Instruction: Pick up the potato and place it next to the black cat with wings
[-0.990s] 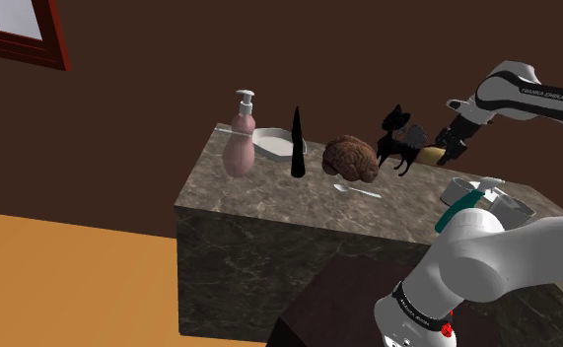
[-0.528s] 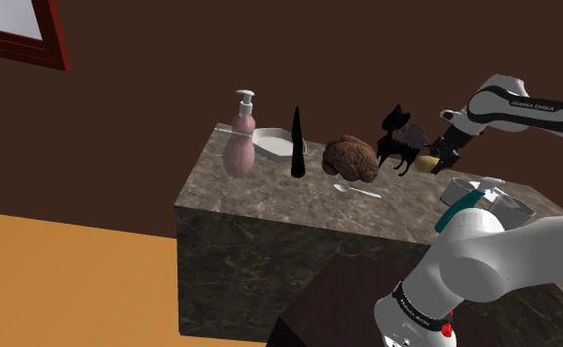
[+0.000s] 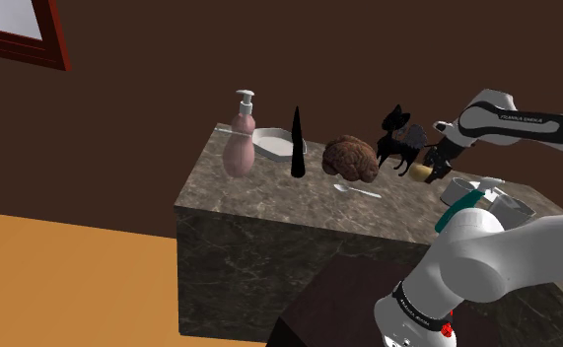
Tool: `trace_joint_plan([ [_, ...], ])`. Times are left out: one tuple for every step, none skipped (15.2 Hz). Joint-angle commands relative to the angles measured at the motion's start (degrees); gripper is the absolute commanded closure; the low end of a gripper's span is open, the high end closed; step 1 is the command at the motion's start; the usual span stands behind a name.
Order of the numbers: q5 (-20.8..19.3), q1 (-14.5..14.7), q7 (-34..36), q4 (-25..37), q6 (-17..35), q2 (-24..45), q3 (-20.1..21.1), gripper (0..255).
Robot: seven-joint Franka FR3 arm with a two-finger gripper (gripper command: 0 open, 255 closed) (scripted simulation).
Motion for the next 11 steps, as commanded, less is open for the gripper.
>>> trace_joint_plan([
  [-0.6, 0.4, 0.1, -0.8, 1.4, 0.3, -1.2, 255],
  [-0.9, 0.6, 0.1, -1.2, 2.2, 0.5, -1.9, 255],
  [-1.2, 0.8, 0.2, -1.6, 2.9, 0.7, -2.6, 255],
  [-1.6, 1.0, 0.2, -2.0, 3.7, 0.9, -3.3, 255],
  [-1.9, 1.3, 0.3, -2.4, 4.5, 1.1, -4.0, 255],
  [-2.2, 1.6, 0.3, -2.8, 5.2, 1.3, -4.7, 255],
  [-2.6, 1.8, 0.4, -3.2, 6.0, 1.5, -5.4, 255],
  [-2.9, 2.2, 0.4, -3.5, 6.8, 1.7, -6.2, 255],
  [-3.2, 2.5, 0.5, -3.9, 7.6, 2.0, -7.0, 255],
  [-3.6, 2.9, 0.6, -4.2, 8.4, 2.2, -7.8, 255],
  [-3.9, 3.3, 0.6, -4.5, 9.2, 2.5, -8.6, 255],
])
